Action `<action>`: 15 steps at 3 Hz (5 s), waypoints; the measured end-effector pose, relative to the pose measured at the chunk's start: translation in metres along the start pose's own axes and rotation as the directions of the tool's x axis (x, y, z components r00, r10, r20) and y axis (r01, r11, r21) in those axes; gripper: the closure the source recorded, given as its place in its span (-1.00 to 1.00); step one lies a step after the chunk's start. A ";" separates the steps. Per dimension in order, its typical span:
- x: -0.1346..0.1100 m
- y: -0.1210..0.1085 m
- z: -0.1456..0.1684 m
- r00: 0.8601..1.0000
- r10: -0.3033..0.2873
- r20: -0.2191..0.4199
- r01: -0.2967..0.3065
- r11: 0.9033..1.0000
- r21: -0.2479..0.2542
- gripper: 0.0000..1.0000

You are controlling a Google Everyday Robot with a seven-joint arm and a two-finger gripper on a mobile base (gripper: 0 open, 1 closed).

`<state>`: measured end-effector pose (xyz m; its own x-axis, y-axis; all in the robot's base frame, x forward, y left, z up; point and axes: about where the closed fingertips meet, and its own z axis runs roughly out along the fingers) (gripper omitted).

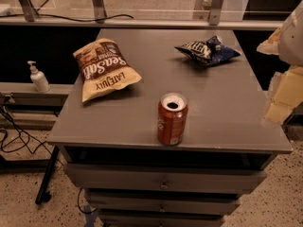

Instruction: Move blue chip bag near brown chip bag

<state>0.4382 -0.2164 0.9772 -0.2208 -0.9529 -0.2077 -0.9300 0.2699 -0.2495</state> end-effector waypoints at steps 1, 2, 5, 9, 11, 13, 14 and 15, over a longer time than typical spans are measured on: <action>0.000 0.000 0.000 1.000 0.000 0.000 0.000 1.000 0.000 -1.00; -0.001 -0.007 0.001 1.000 -0.017 0.014 0.017 0.999 0.029 -1.00; -0.009 -0.169 0.041 0.978 -0.075 0.196 0.002 0.938 0.347 -1.00; -0.056 -0.271 0.183 0.882 0.211 0.421 -0.305 0.937 0.169 -0.63; -0.060 -0.272 0.197 0.871 0.263 0.416 -0.340 0.933 0.122 0.31; -0.070 -0.266 0.169 0.877 0.201 0.436 -0.288 0.947 0.145 1.00; -0.086 -0.261 0.145 0.879 0.123 0.460 -0.228 0.957 0.178 1.00; -0.114 -0.253 0.127 0.868 0.020 0.496 -0.142 0.967 0.210 1.00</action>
Offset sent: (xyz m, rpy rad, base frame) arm 0.0170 -0.0039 -0.0028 0.0050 -0.0610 0.0344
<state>0.7358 -0.1581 0.9441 -0.0645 -0.7531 -0.6547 -0.8068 0.4255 -0.4100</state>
